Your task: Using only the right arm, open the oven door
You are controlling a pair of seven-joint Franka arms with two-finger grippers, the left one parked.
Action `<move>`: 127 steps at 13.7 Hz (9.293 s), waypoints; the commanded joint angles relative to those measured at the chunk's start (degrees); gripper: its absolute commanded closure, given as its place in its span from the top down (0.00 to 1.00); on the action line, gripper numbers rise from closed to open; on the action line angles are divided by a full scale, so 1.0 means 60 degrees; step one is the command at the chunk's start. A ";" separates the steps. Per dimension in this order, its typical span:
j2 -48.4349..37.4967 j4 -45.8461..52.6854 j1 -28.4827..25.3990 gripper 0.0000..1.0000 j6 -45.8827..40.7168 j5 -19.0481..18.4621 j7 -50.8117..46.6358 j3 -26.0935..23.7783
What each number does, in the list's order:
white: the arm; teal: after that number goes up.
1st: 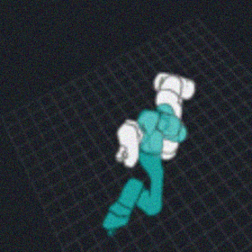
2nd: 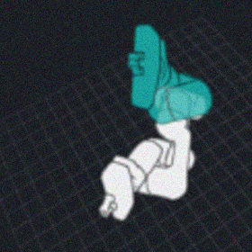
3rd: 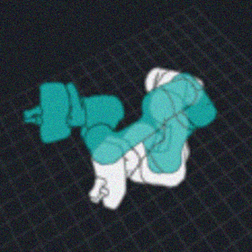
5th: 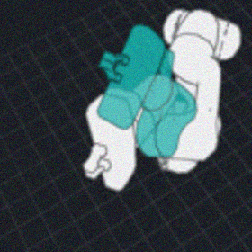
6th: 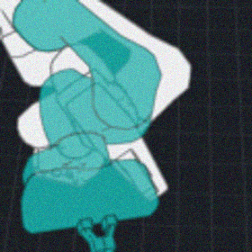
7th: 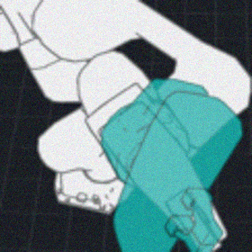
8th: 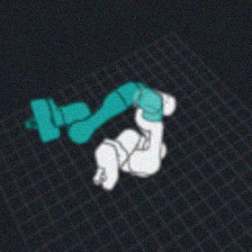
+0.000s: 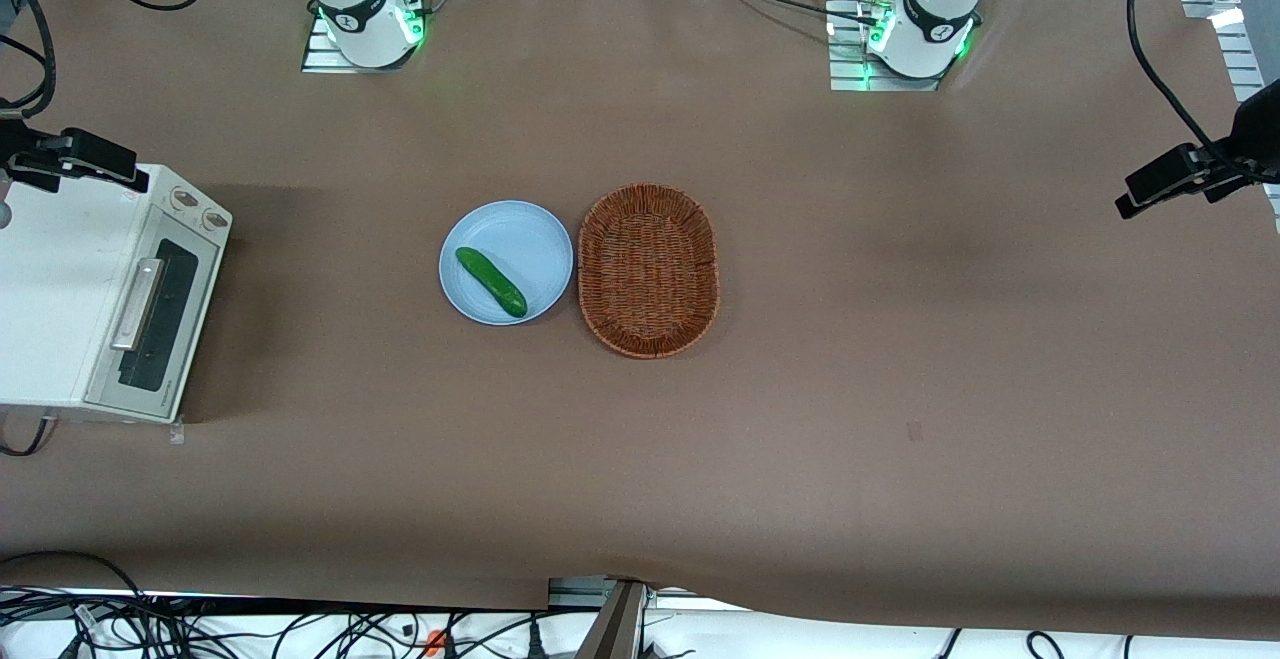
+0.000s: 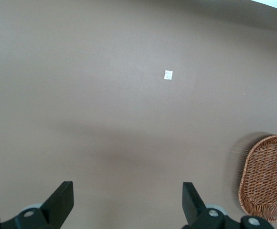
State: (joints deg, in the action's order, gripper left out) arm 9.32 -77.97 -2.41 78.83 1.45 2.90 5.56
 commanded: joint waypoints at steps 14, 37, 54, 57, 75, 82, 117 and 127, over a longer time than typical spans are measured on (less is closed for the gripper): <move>0.1830 -0.0628 -0.0140 0.18 -0.0717 -0.0401 0.0087 -0.0018; 0.3808 -0.1038 0.0226 0.00 0.2256 -0.5017 0.4218 0.0026; 0.3968 -0.1214 0.0328 0.00 0.3063 -0.3947 0.3999 0.0011; 0.4101 -0.1200 0.0314 0.00 0.3252 -0.3494 0.3999 -0.0003; 0.5272 -0.1200 0.0446 0.00 0.4014 -0.1195 0.3413 -0.0003; 0.5800 -0.1200 0.0446 0.00 0.4352 -0.0667 0.3384 -0.0003; 0.2270 0.0264 -0.0023 1.00 0.0047 -0.0065 0.1598 0.0187; -0.0143 -0.1180 -0.0008 1.00 0.1067 -0.0358 0.0981 0.0392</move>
State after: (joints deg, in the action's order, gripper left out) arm 13.76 -77.94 -2.47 81.36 0.06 9.67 8.03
